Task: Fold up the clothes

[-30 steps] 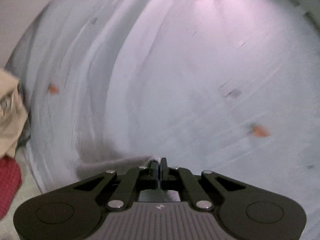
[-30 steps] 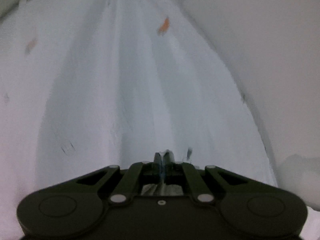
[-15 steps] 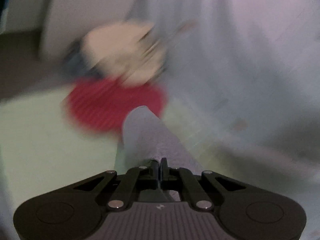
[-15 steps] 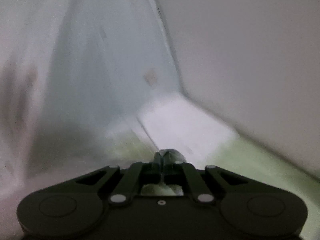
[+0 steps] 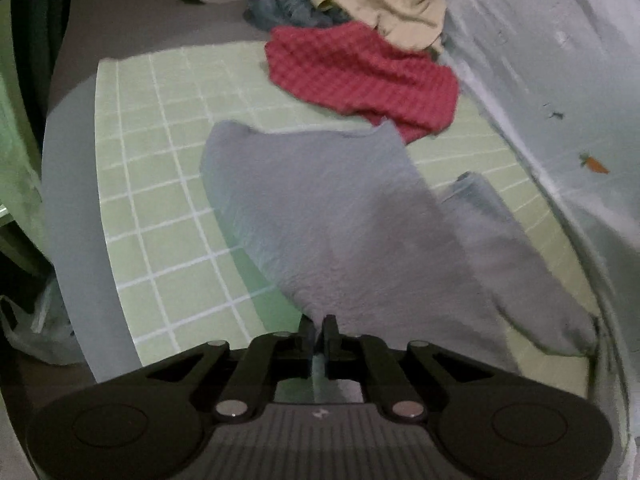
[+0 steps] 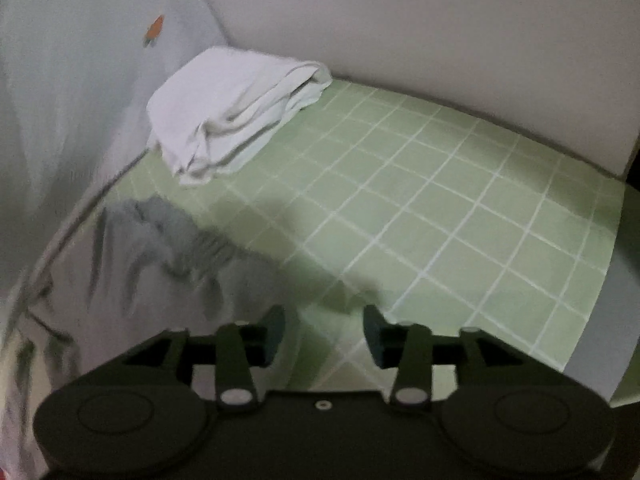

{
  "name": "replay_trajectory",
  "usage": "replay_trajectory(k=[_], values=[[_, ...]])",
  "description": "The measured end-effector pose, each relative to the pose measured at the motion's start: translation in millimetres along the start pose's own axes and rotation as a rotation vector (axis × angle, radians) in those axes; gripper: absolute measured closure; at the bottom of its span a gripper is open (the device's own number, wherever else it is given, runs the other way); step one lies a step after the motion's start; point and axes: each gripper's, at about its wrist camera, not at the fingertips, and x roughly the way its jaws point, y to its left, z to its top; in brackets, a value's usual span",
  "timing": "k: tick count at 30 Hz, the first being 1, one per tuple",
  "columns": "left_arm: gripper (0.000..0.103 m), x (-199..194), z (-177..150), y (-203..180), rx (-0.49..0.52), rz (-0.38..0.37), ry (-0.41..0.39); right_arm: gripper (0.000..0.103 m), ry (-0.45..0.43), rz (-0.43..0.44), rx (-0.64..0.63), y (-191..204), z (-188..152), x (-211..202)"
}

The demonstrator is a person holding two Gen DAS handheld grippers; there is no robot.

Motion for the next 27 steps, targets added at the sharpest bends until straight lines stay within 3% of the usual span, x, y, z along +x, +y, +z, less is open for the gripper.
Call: replay_trajectory(k=[5,8,10,13,17,21,27], values=[[0.084,-24.0,-17.3,-18.9,0.075,-0.051,-0.032,0.056,0.03,0.13,0.178,-24.6,15.8,12.5],[0.08,-30.1,-31.4,-33.2,0.115,-0.075,-0.021,0.056,0.079,0.141,0.198,-17.5,23.1,31.7],[0.08,-32.4,-41.3,-40.4,0.135,-0.084,-0.01,0.055,0.119,0.143,0.215,-12.4,26.8,45.0],[0.079,-37.3,-53.0,-48.1,0.148,-0.095,-0.001,0.055,0.212,0.189,0.334,-14.9,27.8,61.7],[0.079,-44.7,-65.1,-51.0,0.141,-0.102,-0.003,0.052,0.268,0.207,0.471,-31.0,27.9,62.5],[0.078,-49.5,-73.4,-52.1,0.126,-0.095,-0.003,0.05,0.353,0.297,0.701,-60.2,18.4,68.5],[0.078,-45.0,-83.1,-67.7,0.118,-0.111,0.03,0.041,0.485,0.464,0.873,-67.7,11.0,94.0]])
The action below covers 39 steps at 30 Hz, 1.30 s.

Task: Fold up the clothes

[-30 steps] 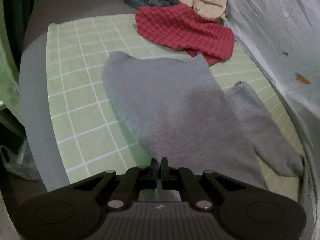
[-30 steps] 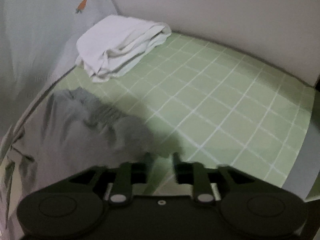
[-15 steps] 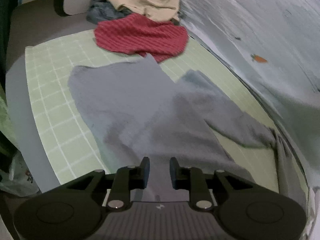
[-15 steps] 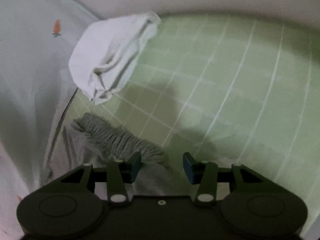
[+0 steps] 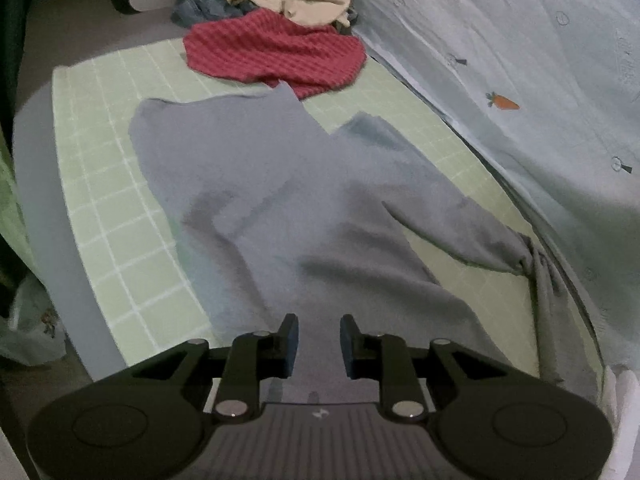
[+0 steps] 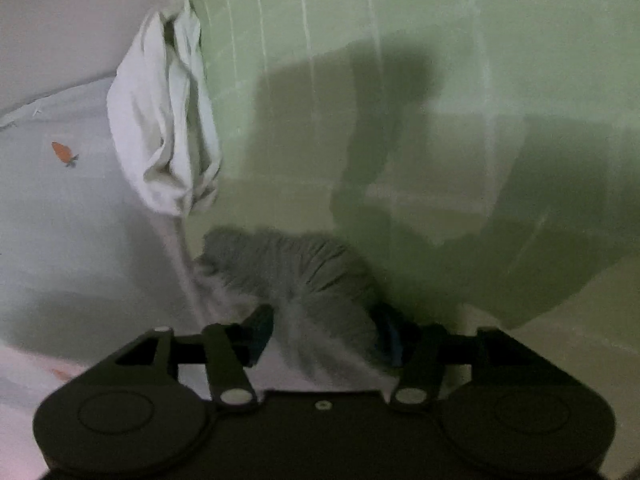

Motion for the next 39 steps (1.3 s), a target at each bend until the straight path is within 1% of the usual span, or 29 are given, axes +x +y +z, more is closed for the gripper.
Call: replay_trajectory(k=[1,2,3,4,5,7,9,11,13,14,15,16,18,19,20,21,22,23,24,25,26,28,31,36,39], values=[[0.078,1.5,-0.7,-4.9,0.01,-0.003,0.003,0.041,0.018,0.03,0.025,-2.7,2.0,4.7],[0.078,3.0,-1.4,-9.8,0.021,-0.005,0.005,0.041,0.025,0.042,0.043,-4.7,4.5,8.9],[0.078,4.3,-2.0,-14.9,0.03,-0.009,0.007,0.045,0.03,0.054,0.059,-6.3,6.9,12.9],[0.078,5.3,-2.6,-20.2,0.039,-0.013,0.007,0.052,0.023,0.066,0.058,-5.9,8.7,14.9],[0.078,6.3,-3.3,-25.3,0.045,-0.017,0.007,0.056,-0.001,0.058,0.032,-2.6,9.0,13.4],[0.078,8.0,-5.2,-34.5,0.056,-0.022,0.006,0.088,-0.051,0.044,-0.026,4.9,9.1,9.6],[0.077,9.3,-7.3,-41.7,0.072,-0.019,0.006,0.092,-0.125,0.032,-0.161,20.9,4.3,-3.1],[0.077,10.1,-9.5,-46.0,0.087,-0.012,0.006,0.093,-0.232,0.035,-0.374,45.1,-8.9,-22.8],[0.077,10.7,-12.1,-47.8,0.096,-0.002,0.009,0.094,-0.387,-0.034,-0.69,72.7,-37.5,-42.7],[0.077,11.1,-13.5,-48.0,0.097,0.005,0.012,0.094,-0.466,-0.084,-0.861,85.7,-53.0,-50.2],[0.075,11.5,-15.0,-47.9,0.097,0.012,0.016,0.094,-0.549,-0.193,-1.086,95.6,-72.7,-48.6],[0.072,12.1,-16.0,-47.5,0.097,0.02,0.019,0.093,-0.617,-0.3,-1.281,102.8,-89.0,-45.8],[0.071,13.7,-17.1,-46.0,0.097,0.037,0.029,0.092,-0.639,-0.471,-1.442,96.4,-95.0,-31.8],[0.071,14.6,-17.4,-44.7,0.096,0.045,0.034,0.088,-0.639,-0.551,-1.499,93.2,-95.5,-25.0],[0.071,15.0,-17.3,-42.7,0.093,0.053,0.037,0.086,-0.606,-0.598,-1.47,89.7,-86.9,-19.5],[0.07,15.0,-16.8,-40.1,0.089,0.061,0.038,0.081,-0.569,-0.64,-1.43,85.9,-79.0,-15.3],[0.068,15.0,-16.3,-37.5,0.085,0.068,0.036,0.072,-0.54,-0.675,-1.393,82.2,-72.7,-12.5],[0.067,15.2,-15.1,-34.1,0.077,0.075,0.033,0.067,-0.545,-0.686,-1.371,79.1,-72.7,-15.3],[0.065,15.6,-13.6,-29.8,0.068,0.085,0.032,0.055,-0.55,-0.696,-1.349,76.1,-72.8,-18.1],[0.064,16.3,-11.6,-25.3,0.056,0.092,0.031,0.049,-0.557,-0.706,-1.327,73.5,-73.0,-21.0],[0.064,17.3,-9.3,-20.6,0.042,0.099,0.031,0.046,-0.565,-0.709,-1.302,72.7,-74.4,-23.1],[0.063,20.9,-2.6,-8.2,0.012,0.113,0.035,0.038,-0.559,-0.693,-1.221,72.0,-78.5,-19.4],[0.06,28.7,10.4,13.0,-0.021,0.134,0.036,0.036,-0.548,-0.661,-1.111,63.6,-85.0,-22.3],[0.058,45.6,38.2,54.0,-0.052,0.186,0.039,0.029,-0.562,-0.688,-1.061,56.7,-115.2,-6.4],[0.054,58.4,58.3,78.7,-0.058,0.226,0.035,0.021,-0.579,-0.7,-1.028,51.6,-139.4,-8.9]])
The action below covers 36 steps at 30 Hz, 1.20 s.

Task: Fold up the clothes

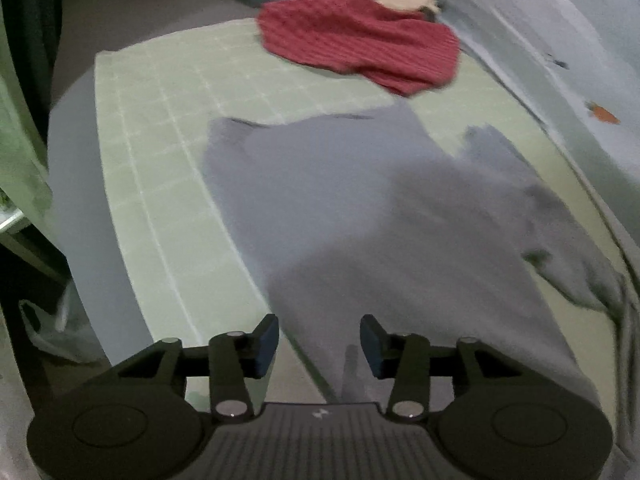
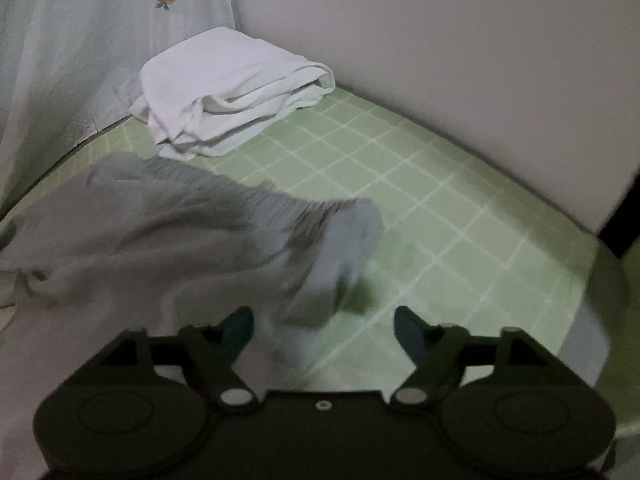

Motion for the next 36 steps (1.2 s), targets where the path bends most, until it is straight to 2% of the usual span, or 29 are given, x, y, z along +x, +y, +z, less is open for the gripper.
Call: replay_trajectory(k=[3,8,9,10,11,16,24,30,33,36], values=[[0.054,18.2,22.4,17.7,-0.001,0.03,0.0,0.02,0.001,-0.022,-0.002,13.4,-14.6,-16.6],[0.058,33.4,53.9,25.4,0.033,0.013,-0.036,0.019,0.002,-0.06,-0.046,38.2,-40.0,-44.7],[0.07,35.3,57.5,25.4,0.04,0.018,-0.041,0.019,0.005,-0.06,-0.052,42.8,-44.6,-48.9],[0.093,37.3,60.4,25.7,0.043,0.025,-0.045,0.019,0.007,-0.059,-0.058,47.2,-49.0,-53.0],[0.101,39.2,63.2,26.0,0.047,0.033,-0.048,0.019,0.01,-0.058,-0.064,51.0,-52.7,-55.9],[0.101,34.7,62.8,51.4,-0.067,-0.021,-0.043,0.019,0.021,-0.032,-0.09,67.9,-60.4,-59.5],[0.101,6.2,30.8,99.3,-0.137,0.041,-0.094,0.019,0.012,0.026,-0.192,84.2,-44.8,-48.6],[0.091,-17.8,11.5,108.1,-0.119,0.034,-0.139,0.019,0.008,0.035,-0.112,47.5,-25.1,-33.2],[0.08,-32.2,1.7,101.4,-0.117,-0.003,-0.159,0.019,-0.011,0.031,-0.061,24.2,-12.6,-27.3],[0.078,-44.5,-8.3,89.2,-0.123,-0.041,-0.163,0.019,-0.012,0.032,0.031,-4.3,0.9,-16.1]])
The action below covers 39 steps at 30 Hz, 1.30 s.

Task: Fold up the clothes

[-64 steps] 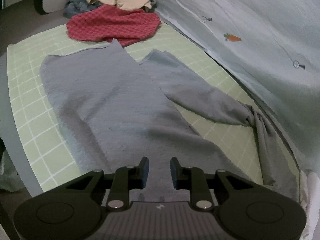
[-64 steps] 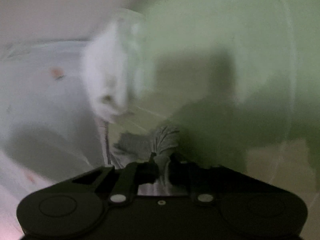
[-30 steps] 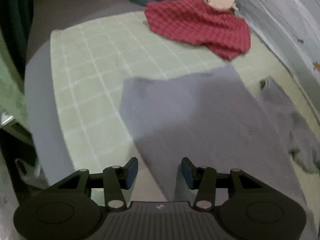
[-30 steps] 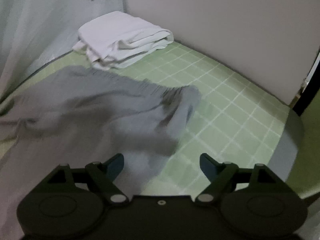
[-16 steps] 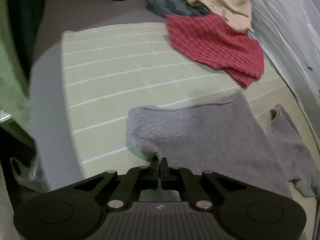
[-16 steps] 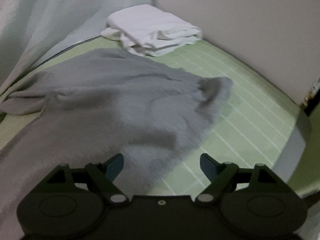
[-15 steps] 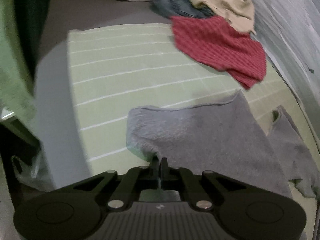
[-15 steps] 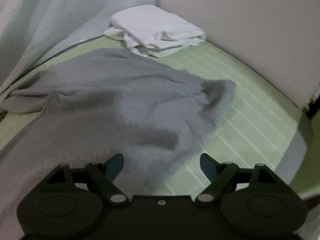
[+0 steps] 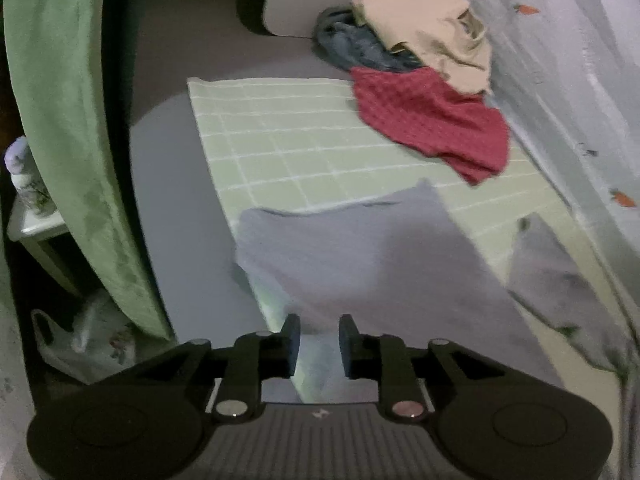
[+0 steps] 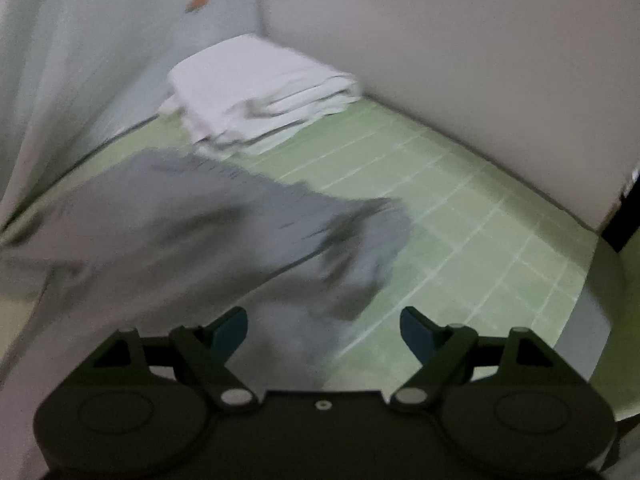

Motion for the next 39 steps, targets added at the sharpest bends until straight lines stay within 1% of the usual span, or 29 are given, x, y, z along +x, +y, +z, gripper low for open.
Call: replay_trajectory(k=[2,4,7,8,9,11,12,13,14,16,17,19,20,21,22,23,24,25,26,27,28,29,31,35,36,38,39], values=[[0.075,-9.4,-7.2,-11.0,0.006,-0.02,-0.002,0.019,0.013,0.014,0.093,-21.1,9.8,9.8],[0.071,-16.6,-14.1,-23.7,0.016,-0.044,0.004,0.019,0.036,0.06,0.227,-43.6,18.8,22.2],[0.071,-21.8,-24.2,-42.5,0.039,-0.067,0.017,0.02,0.063,0.137,0.395,-66.8,29.4,40.4],[0.071,-23.0,-27.6,-49.7,0.052,-0.07,0.022,0.021,0.067,0.145,0.41,-68.6,32.9,45.4],[0.071,-23.5,-30.8,-56.3,0.064,-0.073,0.026,0.026,0.071,0.152,0.426,-70.4,36.5,50.5],[0.071,-23.7,-36.4,-68.4,0.089,-0.081,0.034,0.052,0.079,0.166,0.452,-73.7,43.4,60.3],[0.071,-23.6,-39.0,-74.6,0.098,-0.086,0.037,0.085,0.079,0.162,0.442,-73.9,46.7,63.1],[0.071,-23.3,-41.0,-80.3,0.105,-0.09,0.041,0.094,0.068,0.15,0.427,-74.9,50.4,62.3],[0.071,-23.0,-42.5,-85.3,0.11,-0.095,0.045,0.094,0.049,0.14,0.411,-75.8,53.7,60.0],[0.071,-21.7,-43.7,-94.6,0.123,-0.104,0.051,0.094,-0.048,0.133,0.379,-77.0,57.2,45.0],[0.071,-20.4,-43.4,-98.4,0.13,-0.107,0.055,0.094,-0.078,0.107,0.341,-75.6,58.5,40.2],[0.071,-16.0,-40.9,-104.6,0.143,-0.113,0.062,0.094,-0.122,0.013,0.228,-67.5,60.0,37.6],[0.071,-13.0,-38.4,-107.1,0.147,-0.117,0.067,0.093,-0.127,-0.051,0.163,-61.4,59.1,38.6],[0.071,-9.9,-35.9,-109.6,0.152,-0.12,0.073,0.091,-0.115,-0.12,0.109,-55.3,57.7,40.8],[0.07,-6.8,-33.4,-112.1,0.156,-0.123,0.078,0.085,-0.103,-0.183,0.061,-49.5,56.3,42.6],[0.07,-4.3,-30.5,-113.9,0.16,-0.126,0.082,0.079,-0.095,-0.22,0.041,-44.9,54.7,42.3],[0.07,-1.5,-26.8,-115.0,0.165,-0.13,0.085,0.066,-0.103,-0.248,0.026,-39.7,52.7,39.4],[0.07,1.8,-22.5,-116.1,0.169,-0.134,0.089,0.047,-0.115,-0.275,0.01,-33.9,50.4,36.0],[0.07,5.3,-18.0,-116.6,0.173,-0.136,0.092,0.04,-0.138,-0.297,-0.011,-25.4,47.8,31.1],[0.069,8.6,-13.6,-116.7,0.174,-0.137,0.095,0.028,-0.158,-0.306,-0.03,-17.0,46.0,26.8],[0.069,12.1,-8.6,-116.8,0.176,-0.138,0.099,0.02,-0.172,-0.301,-0.04,-7.0,45.0,23.1],[0.069,16.5,-2.9,-116.8,0.176,-0.14,0.103,0.018,-0.186,-0.296,-0.05,3.0,43.9,19.4],[0.064,26.3,9.2,-116.9,0.176,-0.145,0.111,0.015,-0.211,-0.28,-0.065,23.4,42.0,12.4],[0.064,54.2,39.7,-123.4,0.171,-0.165,0.136,0.016,-0.181,-0.117,-0.005,75.8,39.0,16.0],[0.064,61.9,46.8,-126.3,0.17,-0.171,0.143,0.02,-0.155,-0.066,0.017,91.4,36.6,20.2],[0.064,79.9,61.7,-136.2,0.177,-0.183,0.157,0.033,-0.104,0.036,0.06,122.7,31.8,28.6],[0.064,89.3,69.3,-141.7,0.182,-0.188,0.163,0.048,-0.071,0.09,0.089,138.5,29.2,33.8]])
